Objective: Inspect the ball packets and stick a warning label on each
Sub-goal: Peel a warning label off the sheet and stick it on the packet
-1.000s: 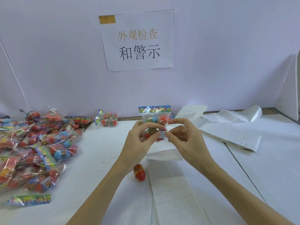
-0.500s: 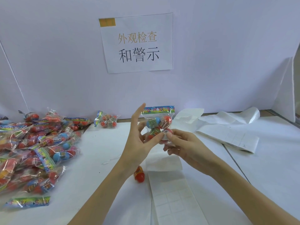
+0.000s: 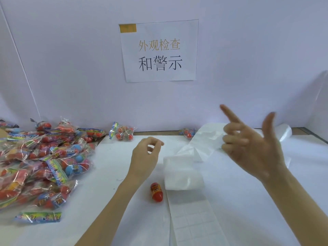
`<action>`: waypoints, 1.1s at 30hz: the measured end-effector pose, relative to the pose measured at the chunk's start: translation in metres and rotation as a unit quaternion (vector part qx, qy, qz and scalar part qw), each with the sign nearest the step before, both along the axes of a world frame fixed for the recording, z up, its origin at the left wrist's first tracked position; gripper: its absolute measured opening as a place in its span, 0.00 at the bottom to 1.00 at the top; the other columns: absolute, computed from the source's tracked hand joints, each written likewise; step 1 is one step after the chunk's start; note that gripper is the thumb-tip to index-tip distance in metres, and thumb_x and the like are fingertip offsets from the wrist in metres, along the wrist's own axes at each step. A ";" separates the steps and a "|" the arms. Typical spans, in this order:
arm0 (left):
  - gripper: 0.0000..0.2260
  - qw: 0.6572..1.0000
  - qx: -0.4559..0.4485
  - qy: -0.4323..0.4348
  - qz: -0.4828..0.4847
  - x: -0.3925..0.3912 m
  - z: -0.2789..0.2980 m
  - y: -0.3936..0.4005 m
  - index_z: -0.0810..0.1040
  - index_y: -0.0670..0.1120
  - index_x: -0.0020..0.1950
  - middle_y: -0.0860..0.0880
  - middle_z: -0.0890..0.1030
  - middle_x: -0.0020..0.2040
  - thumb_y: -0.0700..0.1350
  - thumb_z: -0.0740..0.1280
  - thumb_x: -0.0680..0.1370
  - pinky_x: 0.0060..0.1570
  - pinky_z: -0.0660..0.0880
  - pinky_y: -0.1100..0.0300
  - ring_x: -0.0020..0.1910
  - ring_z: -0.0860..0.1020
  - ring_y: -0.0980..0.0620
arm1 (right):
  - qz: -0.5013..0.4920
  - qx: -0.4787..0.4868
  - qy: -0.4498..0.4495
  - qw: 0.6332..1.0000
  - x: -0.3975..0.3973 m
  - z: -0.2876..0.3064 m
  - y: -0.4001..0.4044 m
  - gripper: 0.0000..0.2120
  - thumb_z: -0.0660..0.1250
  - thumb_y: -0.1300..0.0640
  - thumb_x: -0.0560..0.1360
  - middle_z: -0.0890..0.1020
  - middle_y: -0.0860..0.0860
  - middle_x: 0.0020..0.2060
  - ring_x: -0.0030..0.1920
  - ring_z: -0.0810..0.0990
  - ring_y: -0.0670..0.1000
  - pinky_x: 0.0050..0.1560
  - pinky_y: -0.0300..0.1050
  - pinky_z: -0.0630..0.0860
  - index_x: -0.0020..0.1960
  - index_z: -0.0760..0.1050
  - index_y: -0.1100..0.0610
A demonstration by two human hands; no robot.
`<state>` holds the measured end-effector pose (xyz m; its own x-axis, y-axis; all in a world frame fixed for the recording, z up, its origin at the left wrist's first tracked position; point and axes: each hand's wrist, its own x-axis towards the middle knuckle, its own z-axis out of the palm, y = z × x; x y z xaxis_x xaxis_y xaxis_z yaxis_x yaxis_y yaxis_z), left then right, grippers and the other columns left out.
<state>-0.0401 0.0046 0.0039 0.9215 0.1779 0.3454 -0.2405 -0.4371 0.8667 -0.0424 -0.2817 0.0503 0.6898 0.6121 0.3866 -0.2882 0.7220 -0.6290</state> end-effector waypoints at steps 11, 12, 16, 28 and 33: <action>0.11 0.995 0.086 0.048 -0.023 0.024 -0.014 -0.020 0.84 0.49 0.57 0.53 0.81 0.59 0.47 0.62 0.86 0.46 0.71 0.73 0.51 0.78 0.60 | -0.220 -0.288 0.118 0.925 0.009 -0.031 0.037 0.15 0.72 0.46 0.76 0.79 0.51 0.38 0.34 0.76 0.48 0.32 0.38 0.74 0.52 0.88 0.56; 0.12 0.992 0.098 0.065 -0.041 0.032 -0.014 -0.023 0.83 0.51 0.60 0.52 0.80 0.61 0.49 0.61 0.86 0.50 0.72 0.69 0.53 0.78 0.57 | -0.218 -0.295 0.116 0.923 0.009 -0.032 0.037 0.14 0.72 0.46 0.75 0.79 0.51 0.38 0.34 0.77 0.48 0.32 0.38 0.74 0.51 0.89 0.56; 0.18 0.960 0.218 0.117 -0.128 0.076 -0.005 -0.041 0.70 0.59 0.77 0.47 0.77 0.72 0.55 0.54 0.88 0.70 0.70 0.49 0.68 0.75 0.45 | -0.213 -0.307 0.123 0.919 0.011 -0.036 0.035 0.13 0.72 0.46 0.75 0.79 0.51 0.38 0.35 0.77 0.48 0.34 0.39 0.75 0.50 0.89 0.55; 0.24 0.967 0.148 0.170 -0.117 0.136 -0.014 -0.066 0.77 0.50 0.74 0.48 0.75 0.74 0.53 0.46 0.89 0.65 0.65 0.57 0.66 0.72 0.47 | -0.222 -0.301 0.142 0.917 0.014 -0.037 0.031 0.13 0.68 0.50 0.81 0.79 0.52 0.38 0.36 0.76 0.49 0.36 0.40 0.74 0.53 0.86 0.58; 0.19 0.997 -0.013 0.075 -0.007 0.105 -0.014 -0.024 0.83 0.48 0.63 0.47 0.78 0.65 0.52 0.53 0.89 0.61 0.71 0.59 0.61 0.78 0.49 | -0.228 -0.306 0.140 0.914 0.014 -0.038 0.031 0.13 0.69 0.50 0.81 0.79 0.51 0.38 0.35 0.76 0.49 0.34 0.39 0.75 0.48 0.89 0.56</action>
